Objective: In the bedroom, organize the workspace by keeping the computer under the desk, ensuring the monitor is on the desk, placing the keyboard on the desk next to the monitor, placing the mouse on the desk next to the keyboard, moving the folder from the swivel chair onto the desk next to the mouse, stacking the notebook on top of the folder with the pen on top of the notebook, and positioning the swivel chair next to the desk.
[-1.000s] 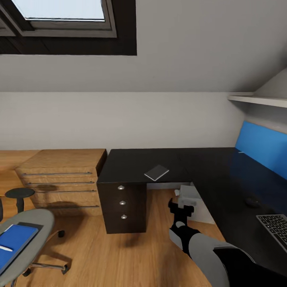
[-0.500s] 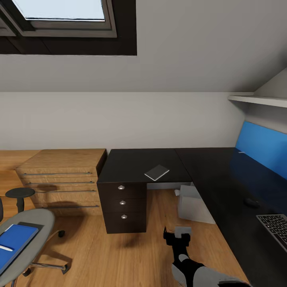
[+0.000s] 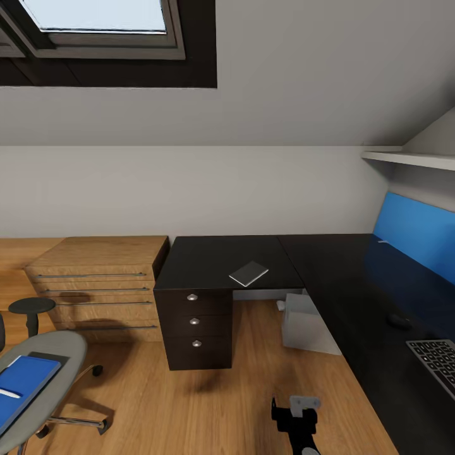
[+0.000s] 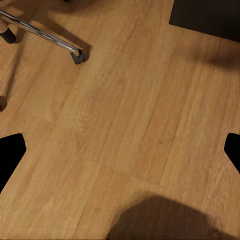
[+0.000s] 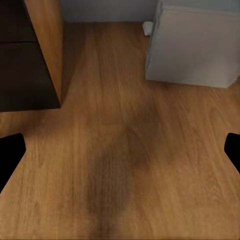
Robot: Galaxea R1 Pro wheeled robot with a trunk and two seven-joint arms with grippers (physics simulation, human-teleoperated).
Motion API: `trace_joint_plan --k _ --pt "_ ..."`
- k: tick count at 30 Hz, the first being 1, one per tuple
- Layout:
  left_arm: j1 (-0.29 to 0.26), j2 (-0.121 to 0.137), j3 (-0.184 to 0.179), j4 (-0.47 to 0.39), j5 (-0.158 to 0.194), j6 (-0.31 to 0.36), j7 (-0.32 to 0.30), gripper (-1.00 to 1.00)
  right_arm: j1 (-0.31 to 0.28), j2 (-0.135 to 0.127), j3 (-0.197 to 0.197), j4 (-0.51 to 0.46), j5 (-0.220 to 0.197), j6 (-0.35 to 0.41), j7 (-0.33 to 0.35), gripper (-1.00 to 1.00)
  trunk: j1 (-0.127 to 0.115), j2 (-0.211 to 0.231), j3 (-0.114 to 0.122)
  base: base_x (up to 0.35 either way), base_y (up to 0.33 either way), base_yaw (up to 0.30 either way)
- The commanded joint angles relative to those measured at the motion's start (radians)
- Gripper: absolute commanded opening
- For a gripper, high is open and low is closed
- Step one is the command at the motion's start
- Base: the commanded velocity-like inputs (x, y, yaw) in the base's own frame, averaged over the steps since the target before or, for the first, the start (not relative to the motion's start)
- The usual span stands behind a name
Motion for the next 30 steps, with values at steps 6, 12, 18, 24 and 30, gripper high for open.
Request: trace_joint_plan --k 6,12,18,24,30 --pt "0.000 -0.002 -0.007 0.063 0.010 -0.008 0.006 1.00 0.012 0.004 -0.002 0.002 0.014 -0.087 -0.007 1.00 0.000 -0.001 -0.001 0.000 0.000 0.205" --pt "0.000 -0.003 -0.007 0.066 0.008 -0.008 0.003 1.00 0.033 0.007 -0.001 0.002 0.061 -0.160 -0.011 1.00 0.000 -0.001 -0.001 0.000 0.000 0.283" --pt "0.000 -0.004 -0.008 0.066 0.007 -0.008 0.002 1.00 0.064 0.006 -0.001 0.001 0.139 -0.263 -0.015 1.00 0.000 -0.001 -0.001 0.000 0.000 0.286" --pt "0.000 -0.005 -0.010 0.066 0.007 -0.007 0.001 1.00 0.086 0.004 -0.001 0.001 0.159 -0.341 -0.015 1.00 0.000 -0.001 -0.001 0.000 0.000 0.287" --pt "0.000 -0.004 -0.010 0.066 0.007 -0.007 0.001 1.00 0.112 0.008 -0.001 0.001 0.160 -0.431 -0.016 1.00 0.000 -0.001 -0.001 0.000 0.000 0.287"
